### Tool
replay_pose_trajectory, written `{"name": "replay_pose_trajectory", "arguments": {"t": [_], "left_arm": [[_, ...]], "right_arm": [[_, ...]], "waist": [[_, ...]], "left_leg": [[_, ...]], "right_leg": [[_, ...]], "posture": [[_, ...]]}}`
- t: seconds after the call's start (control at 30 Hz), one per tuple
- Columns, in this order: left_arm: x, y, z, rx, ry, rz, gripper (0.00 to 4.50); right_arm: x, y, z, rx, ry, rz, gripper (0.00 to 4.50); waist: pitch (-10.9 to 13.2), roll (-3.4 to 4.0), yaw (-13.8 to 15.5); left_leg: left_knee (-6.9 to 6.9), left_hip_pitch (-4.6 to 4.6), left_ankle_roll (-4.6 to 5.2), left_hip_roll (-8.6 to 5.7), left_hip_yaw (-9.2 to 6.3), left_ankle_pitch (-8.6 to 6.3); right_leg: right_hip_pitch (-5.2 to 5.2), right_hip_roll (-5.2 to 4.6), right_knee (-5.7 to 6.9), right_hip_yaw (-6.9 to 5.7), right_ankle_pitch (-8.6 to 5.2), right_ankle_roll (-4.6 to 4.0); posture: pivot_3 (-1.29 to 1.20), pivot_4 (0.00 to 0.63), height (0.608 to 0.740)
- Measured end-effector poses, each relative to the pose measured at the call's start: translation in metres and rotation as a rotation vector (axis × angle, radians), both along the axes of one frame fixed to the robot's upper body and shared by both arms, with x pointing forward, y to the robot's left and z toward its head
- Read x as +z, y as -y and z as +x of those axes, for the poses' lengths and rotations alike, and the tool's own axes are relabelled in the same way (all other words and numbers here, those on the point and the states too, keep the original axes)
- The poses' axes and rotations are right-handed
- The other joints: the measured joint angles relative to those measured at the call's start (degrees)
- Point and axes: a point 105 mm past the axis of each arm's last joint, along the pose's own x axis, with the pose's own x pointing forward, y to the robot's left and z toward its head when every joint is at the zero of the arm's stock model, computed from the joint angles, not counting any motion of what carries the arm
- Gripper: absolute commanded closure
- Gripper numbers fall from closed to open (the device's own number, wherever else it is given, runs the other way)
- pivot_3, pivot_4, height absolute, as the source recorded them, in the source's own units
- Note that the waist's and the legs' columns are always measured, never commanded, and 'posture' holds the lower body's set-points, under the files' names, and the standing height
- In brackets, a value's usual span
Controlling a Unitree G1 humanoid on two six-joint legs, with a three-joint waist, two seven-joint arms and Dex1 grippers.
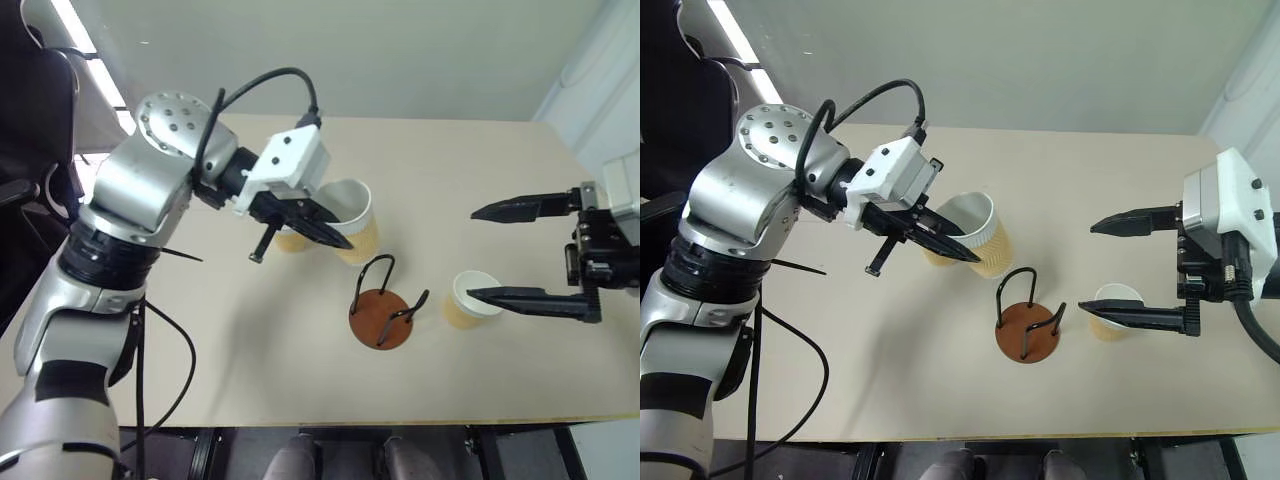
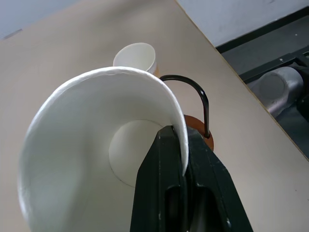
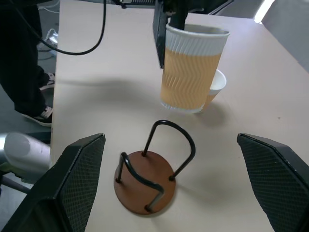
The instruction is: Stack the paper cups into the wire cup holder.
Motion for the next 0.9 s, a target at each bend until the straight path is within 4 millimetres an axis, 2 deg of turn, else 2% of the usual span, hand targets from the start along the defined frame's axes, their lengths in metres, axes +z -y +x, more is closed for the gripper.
{"name": "replay_pose_trajectory", "arguments": {"t": [0.13, 0.27, 0.9], "left_arm": [[0.001, 0.021, 0.002, -0.074, 0.009, -0.003, 4.46], [0.000, 0.033, 0.002, -0.123, 0.019, -0.002, 4.46], [-0.039, 0.051, 0.002, -0.215, 0.009, 0.141, 4.46]], "right_arm": [[0.001, 0.003, 0.000, -0.022, 0.007, 0.005, 0.00], [-0.002, 0.005, 0.001, -0.038, -0.003, 0.005, 0.00], [-0.001, 0.007, -0.001, -0.077, 0.029, 0.011, 0.00]], "waist": [[0.0, 0.00, 0.5], [0.0, 0.00, 0.4], [0.0, 0.01, 0.5]], "left_leg": [[0.04, -0.06, 0.08, -0.04, 0.03, -0.03], [-0.01, -0.08, 0.09, -0.04, 0.04, -0.03], [0.02, -0.12, 0.13, -0.04, 0.07, -0.05]], "right_leg": [[0.01, -0.05, -0.04, 0.01, 0.03, 0.08], [0.00, -0.04, -0.02, 0.00, 0.02, 0.11], [0.00, -0.04, -0.02, 0.01, 0.01, 0.18]], "posture": [[0.00, 0.150, 0.740], [0.00, 0.150, 0.740], [0.00, 0.150, 0.740]]}}
